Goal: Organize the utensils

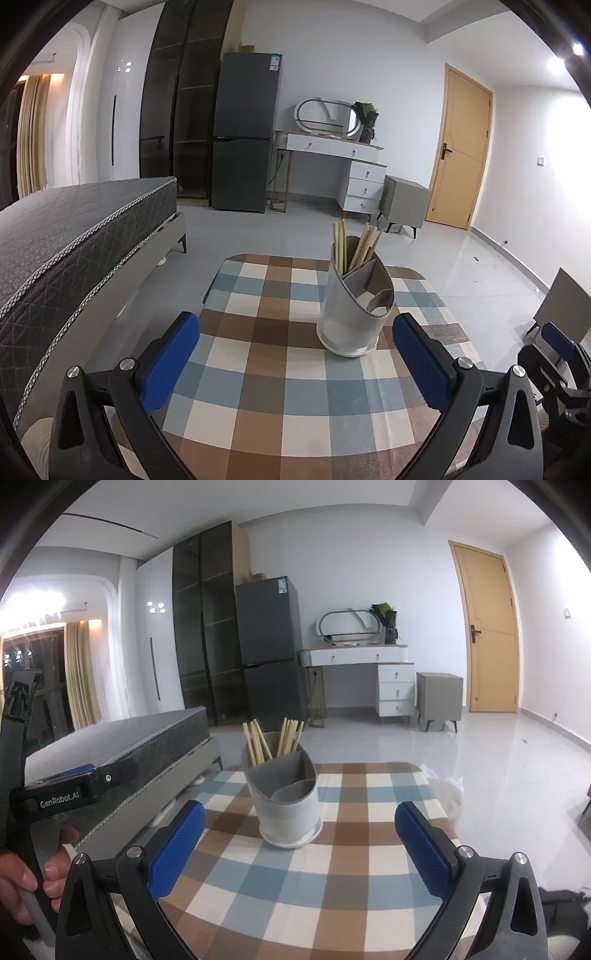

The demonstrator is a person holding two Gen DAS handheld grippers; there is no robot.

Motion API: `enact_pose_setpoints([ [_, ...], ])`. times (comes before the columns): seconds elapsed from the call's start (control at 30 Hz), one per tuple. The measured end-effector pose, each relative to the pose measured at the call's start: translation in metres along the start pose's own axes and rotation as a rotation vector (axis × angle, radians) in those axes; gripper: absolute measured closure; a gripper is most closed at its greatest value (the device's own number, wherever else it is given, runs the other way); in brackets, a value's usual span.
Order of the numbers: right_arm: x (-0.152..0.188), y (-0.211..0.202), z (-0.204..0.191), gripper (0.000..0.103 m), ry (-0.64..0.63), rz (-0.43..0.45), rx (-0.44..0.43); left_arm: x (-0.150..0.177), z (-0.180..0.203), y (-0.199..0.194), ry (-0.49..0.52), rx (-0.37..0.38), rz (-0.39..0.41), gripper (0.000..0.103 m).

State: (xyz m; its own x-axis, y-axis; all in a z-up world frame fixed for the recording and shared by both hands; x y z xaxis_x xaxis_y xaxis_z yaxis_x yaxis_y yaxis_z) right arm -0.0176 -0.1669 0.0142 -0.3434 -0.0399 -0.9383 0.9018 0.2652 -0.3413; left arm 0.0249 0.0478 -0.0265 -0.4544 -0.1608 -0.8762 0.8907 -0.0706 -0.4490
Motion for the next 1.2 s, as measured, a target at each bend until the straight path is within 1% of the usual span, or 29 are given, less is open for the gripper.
enact_pose_setpoints([
  [0.1, 0.0, -0.002, -0.001, 0.0, -0.005, 0.001, 0.0, 0.0, -0.002, 0.001, -0.016, 0.003, -0.01, 0.002],
  [0.27, 0.001, 0.0, 0.0, 0.0, 0.006, -0.009, -0.009, 0.004, 0.005, 0.004, 0.019, 0.008, -0.022, 0.001],
  [0.37, 0.002, -0.001, 0.001, 0.0, 0.003, -0.007, -0.001, 0.004, 0.008, 0.003, 0.037, 0.006, -0.012, 0.002],
  [0.47, 0.003, -0.001, 0.001, 0.0, 0.004, -0.008, -0.005, 0.004, 0.008, 0.002, 0.042, 0.006, -0.01, 0.002],
  [0.63, 0.004, 0.002, 0.001, 0.0, 0.01, -0.022, -0.01, 0.006, 0.011, 0.002, 0.044, 0.028, -0.019, 0.002],
  [0.77, 0.005, 0.002, 0.0, 0.0, 0.006, -0.022, -0.01, 0.006, 0.015, 0.0, 0.066, 0.018, -0.006, 0.002],
  [1.2, 0.006, 0.004, -0.001, 0.0, 0.007, -0.028, -0.007, 0.007, 0.01, 0.005, 0.055, -0.021, -0.021, 0.001],
])
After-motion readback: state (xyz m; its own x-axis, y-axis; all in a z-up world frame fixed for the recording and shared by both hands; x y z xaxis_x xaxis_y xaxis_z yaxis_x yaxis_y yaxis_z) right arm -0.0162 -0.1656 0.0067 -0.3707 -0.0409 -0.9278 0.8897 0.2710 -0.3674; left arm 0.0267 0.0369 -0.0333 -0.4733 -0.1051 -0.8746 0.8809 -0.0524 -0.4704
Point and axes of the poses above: each gripper's, at about its wrist camera, not at the fingertips, and y roughly the way its jaws point, z to its right, x to its underside, the point moved 4 cm from there along y, roughly the way its jaws point, and after that the axes turned 4 degrees about x, right-handed, at the moved point
